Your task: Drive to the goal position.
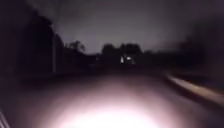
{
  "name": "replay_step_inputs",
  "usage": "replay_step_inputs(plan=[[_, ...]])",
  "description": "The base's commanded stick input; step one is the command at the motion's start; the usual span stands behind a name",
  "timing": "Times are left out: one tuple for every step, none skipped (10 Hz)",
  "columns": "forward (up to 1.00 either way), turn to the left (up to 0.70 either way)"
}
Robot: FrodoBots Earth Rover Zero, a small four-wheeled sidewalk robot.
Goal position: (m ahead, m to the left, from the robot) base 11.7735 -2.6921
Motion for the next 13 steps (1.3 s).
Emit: replay_step_inputs(plan=[[0.7,0.0],[0.7,0.0],[0.7,0.0],[0.7,0.0],[0.7,0.0],[0.7,-0.07],[0.7,-0.21],[0.7,-0.34],[0.7,-0.35],[0.7,-0.35],[0.7,0.0],[0.7,0.0],[0.7,0.0]])
